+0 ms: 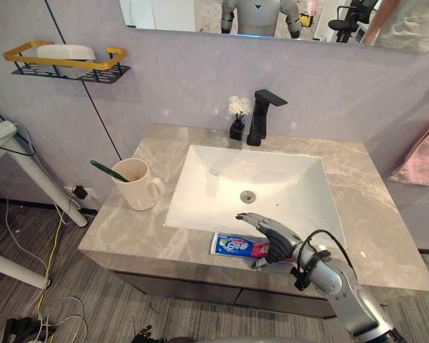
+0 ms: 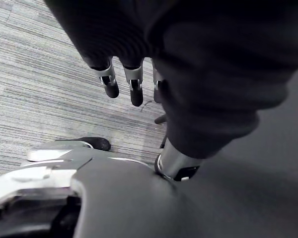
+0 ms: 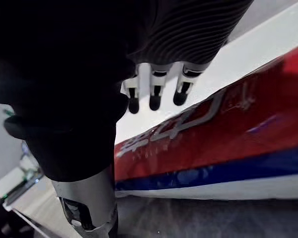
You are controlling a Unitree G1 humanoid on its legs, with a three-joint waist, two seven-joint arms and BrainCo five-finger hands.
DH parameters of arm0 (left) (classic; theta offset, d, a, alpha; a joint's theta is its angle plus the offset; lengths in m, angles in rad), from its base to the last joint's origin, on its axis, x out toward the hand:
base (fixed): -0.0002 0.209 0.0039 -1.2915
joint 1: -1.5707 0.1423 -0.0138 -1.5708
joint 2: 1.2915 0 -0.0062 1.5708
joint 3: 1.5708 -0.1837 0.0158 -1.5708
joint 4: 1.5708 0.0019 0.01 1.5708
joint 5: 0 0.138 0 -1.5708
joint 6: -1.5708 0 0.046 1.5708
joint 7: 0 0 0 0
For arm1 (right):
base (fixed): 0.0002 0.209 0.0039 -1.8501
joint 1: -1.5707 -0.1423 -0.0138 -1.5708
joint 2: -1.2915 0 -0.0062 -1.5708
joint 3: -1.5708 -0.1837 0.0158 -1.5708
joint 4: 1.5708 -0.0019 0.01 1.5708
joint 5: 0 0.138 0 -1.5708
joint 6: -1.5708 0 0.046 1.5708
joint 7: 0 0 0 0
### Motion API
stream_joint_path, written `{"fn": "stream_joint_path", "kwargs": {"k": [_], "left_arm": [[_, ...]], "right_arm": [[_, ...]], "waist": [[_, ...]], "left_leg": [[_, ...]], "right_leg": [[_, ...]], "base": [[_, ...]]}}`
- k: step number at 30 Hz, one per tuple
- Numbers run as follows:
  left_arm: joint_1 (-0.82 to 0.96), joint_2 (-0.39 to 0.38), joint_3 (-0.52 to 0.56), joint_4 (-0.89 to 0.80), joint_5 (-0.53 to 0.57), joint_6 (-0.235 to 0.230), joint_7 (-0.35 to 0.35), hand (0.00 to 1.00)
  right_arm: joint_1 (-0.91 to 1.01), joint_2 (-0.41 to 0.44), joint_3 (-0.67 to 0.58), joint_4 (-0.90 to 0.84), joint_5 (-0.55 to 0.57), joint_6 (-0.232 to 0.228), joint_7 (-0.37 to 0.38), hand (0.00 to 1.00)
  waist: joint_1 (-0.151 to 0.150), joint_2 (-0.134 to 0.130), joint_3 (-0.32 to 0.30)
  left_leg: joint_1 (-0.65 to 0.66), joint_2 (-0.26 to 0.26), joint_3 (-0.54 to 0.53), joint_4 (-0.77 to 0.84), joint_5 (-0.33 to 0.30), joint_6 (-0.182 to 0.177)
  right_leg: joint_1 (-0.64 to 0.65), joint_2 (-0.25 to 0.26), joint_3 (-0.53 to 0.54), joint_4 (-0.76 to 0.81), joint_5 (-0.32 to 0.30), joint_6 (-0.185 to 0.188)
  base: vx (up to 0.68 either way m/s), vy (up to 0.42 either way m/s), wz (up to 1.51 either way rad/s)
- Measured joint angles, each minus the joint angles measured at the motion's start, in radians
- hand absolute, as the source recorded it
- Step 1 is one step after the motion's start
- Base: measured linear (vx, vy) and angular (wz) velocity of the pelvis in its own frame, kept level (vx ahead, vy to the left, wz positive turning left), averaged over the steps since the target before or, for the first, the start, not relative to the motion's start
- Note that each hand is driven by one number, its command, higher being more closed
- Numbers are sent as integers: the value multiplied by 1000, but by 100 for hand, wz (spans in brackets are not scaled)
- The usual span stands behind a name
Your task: Organize washtable
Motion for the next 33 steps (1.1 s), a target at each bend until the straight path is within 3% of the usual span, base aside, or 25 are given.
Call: {"fn": "stream_joint_path", "kwargs": {"k": [5,6,11,19,33], "left_arm": [[0,0,0,-1,3,1,0,0],[0,0,0,-1,3,1,0,0],[-1,-1,0,-1,3,10,-1,0],[-5,-1,-1,-2,3,14,-16,0],[3,2,9,-1,-27,10,-19,0]], "right_arm": [[15,12,-20,0,-7,-9,28,0],[16,12,-22,0,-8,-9,36,100],[17,12,-31,-2,-28,-10,72,100],[-14,28,-36,3,-54,-2,69,100],[-18,5,-23,2,50,0,79,100]], "waist": [[0,1,-1],[0,1,-1],[-1,2,-2],[3,3,-5],[2,-7,-12]], "left_leg": [[1,0,1,0,0,0],[1,0,1,0,0,0],[2,0,0,0,0,0],[1,-2,-4,-4,0,0],[1,-2,-9,-2,1,0]], "right_leg": [[5,0,0,-8,5,1],[5,0,0,-8,5,1],[7,0,0,-8,5,1],[15,0,-6,-26,8,3],[16,0,-5,-27,14,0]], "base": [[-12,-7,0],[-31,-17,1],[-8,-3,0],[-4,-4,1],[-31,-8,0]]}}
